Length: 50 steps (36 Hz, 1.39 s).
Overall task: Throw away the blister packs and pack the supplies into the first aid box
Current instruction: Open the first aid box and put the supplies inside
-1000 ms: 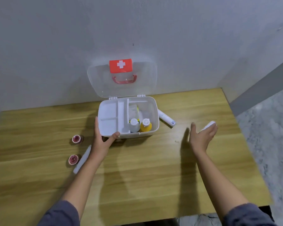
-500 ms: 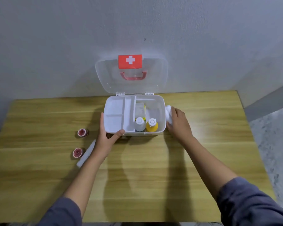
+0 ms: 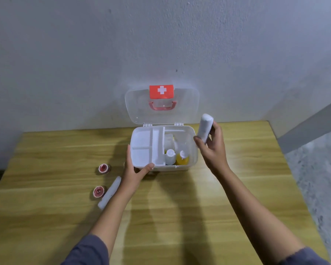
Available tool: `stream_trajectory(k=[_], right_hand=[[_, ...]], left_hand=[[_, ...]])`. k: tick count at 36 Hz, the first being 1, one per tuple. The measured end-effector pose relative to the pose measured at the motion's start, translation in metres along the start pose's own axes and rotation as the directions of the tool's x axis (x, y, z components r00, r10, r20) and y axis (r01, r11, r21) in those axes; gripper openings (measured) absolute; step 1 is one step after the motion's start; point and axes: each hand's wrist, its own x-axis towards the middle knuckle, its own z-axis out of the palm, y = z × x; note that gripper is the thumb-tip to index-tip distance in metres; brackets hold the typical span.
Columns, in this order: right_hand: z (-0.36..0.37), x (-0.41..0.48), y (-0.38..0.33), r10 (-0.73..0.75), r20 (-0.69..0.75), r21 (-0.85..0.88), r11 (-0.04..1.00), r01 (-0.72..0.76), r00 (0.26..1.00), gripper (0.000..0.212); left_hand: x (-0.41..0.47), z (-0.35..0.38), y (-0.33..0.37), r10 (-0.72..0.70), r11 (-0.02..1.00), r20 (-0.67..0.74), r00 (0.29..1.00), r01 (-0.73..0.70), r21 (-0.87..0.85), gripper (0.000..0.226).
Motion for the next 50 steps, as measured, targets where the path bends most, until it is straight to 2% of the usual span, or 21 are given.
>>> stream_trajectory(k=[4,8,12,15,22,26,31,37,39,41,45,50], right_hand=[[0.019,0.005,-0.008,0.012,0.091,0.041,0.999,-0.016,0.996,0.054],[0.029,0.012,-0.005,0.065,0.141,-0.019,0.998,-0.063,0.988,0.053],[0.032,0.019,-0.003,0.103,0.197,-0.092,0.992,-0.086,0.975,0.046],[0.032,0.019,0.001,0.112,0.236,-0.104,0.99,-0.09,0.965,0.045],[0.031,0.017,0.007,0.121,0.189,-0.202,0.976,-0.082,0.975,0.049],[0.033,0.017,0.005,0.088,0.204,-0.234,0.972,-0.038,0.975,0.032],[0.028,0.016,0.009,0.019,0.174,-0.342,0.939,0.043,0.985,0.021],[0.025,0.013,0.01,-0.065,0.123,-0.377,0.92,0.107,0.99,0.024],[0.023,0.011,0.012,-0.043,0.074,-0.351,0.934,0.066,0.996,0.031],[0.022,0.008,0.015,0.052,0.041,-0.321,0.947,-0.036,0.998,0.038],[0.023,0.0,0.02,0.227,0.077,-0.259,0.945,-0.2,0.971,0.044],[0.026,-0.006,0.022,0.277,0.038,-0.167,0.949,-0.267,0.96,0.045]], left_hand=[[0.0,-0.002,-0.002,0.006,1.0,0.003,1.0,-0.006,0.027,0.104],[0.002,-0.002,-0.002,0.004,0.999,-0.003,1.0,-0.003,0.047,0.101],[0.002,-0.004,-0.001,-0.014,0.998,0.035,0.999,0.012,0.055,0.109],[0.002,-0.004,-0.001,-0.002,0.998,0.034,0.999,0.0,0.062,0.104],[0.003,-0.003,-0.002,0.014,0.998,0.008,1.0,-0.014,0.065,0.1],[0.002,-0.002,0.0,0.022,0.997,0.007,1.0,-0.023,0.072,0.1],[0.002,-0.003,-0.001,0.022,0.997,0.01,1.0,-0.023,0.074,0.1],[0.003,-0.003,-0.003,0.022,0.997,0.002,1.0,-0.022,0.078,0.101],[0.004,-0.004,-0.004,0.015,0.997,-0.001,1.0,-0.015,0.082,0.102],[0.004,-0.004,-0.005,0.011,0.996,-0.001,1.0,-0.011,0.083,0.103],[0.001,-0.005,-0.004,0.026,0.992,-0.007,1.0,-0.025,0.12,0.103],[-0.016,-0.012,-0.008,0.077,0.983,-0.139,0.987,-0.052,0.178,0.088]])
